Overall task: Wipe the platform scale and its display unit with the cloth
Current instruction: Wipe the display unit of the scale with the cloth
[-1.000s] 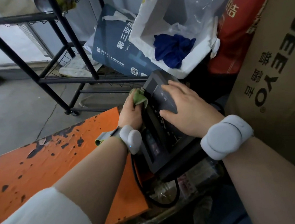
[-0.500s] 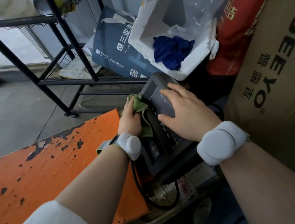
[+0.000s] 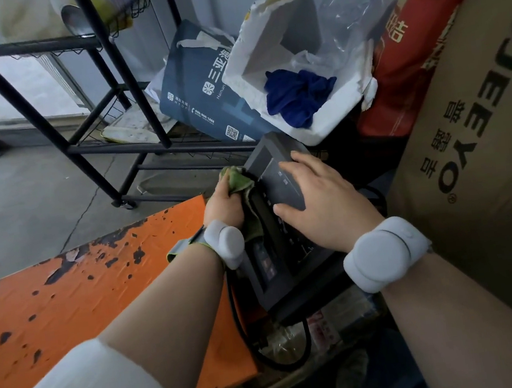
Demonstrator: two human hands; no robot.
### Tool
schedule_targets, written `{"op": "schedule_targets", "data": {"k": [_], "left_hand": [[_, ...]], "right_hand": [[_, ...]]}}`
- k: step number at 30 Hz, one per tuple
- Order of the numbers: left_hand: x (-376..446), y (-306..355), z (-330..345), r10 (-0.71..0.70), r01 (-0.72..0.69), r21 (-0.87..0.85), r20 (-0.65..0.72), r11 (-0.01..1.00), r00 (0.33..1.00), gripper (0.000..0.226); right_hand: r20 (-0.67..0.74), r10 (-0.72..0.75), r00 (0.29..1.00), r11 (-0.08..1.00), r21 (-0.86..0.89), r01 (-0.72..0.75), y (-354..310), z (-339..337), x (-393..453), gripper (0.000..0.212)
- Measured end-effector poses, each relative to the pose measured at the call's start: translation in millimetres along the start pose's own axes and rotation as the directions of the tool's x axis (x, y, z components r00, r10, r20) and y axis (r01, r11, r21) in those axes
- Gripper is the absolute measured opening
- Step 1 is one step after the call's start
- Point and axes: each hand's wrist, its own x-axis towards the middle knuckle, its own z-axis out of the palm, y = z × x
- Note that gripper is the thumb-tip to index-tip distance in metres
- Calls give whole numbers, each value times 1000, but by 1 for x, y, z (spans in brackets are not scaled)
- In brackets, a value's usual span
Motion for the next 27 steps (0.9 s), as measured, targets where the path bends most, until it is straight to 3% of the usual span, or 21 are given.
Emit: {"op": "schedule_targets", "data": {"k": [2, 6, 9, 15, 22, 27], "left_hand": [[1, 8, 0, 24, -25, 37, 12, 999, 1000, 56], [-8, 49, 11, 292, -291, -31, 25, 956, 956, 61], [-4, 58, 12, 360, -358, -45, 36, 932, 932, 59], [-1, 31, -1, 190, -183, -96, 59, 978, 980, 53], [-1, 72, 11, 394, -387, -112, 53, 915, 918, 43], [0, 60, 5, 239, -233, -157, 20, 960, 971, 44]], "right_hand": [[-8, -2, 1000, 1000, 19, 2, 1, 0, 0, 67], [-31, 20, 999, 996, 83, -17, 2, 0, 2, 73], [-42, 83, 996, 986, 146, -76, 4, 0, 3, 76], [-20, 121, 993, 986, 121, -117, 6, 2, 3, 75], [-44, 137, 990, 980, 153, -129, 5, 3, 7, 73], [-23, 133, 991, 981, 145, -128, 8, 2, 6, 78]]}}
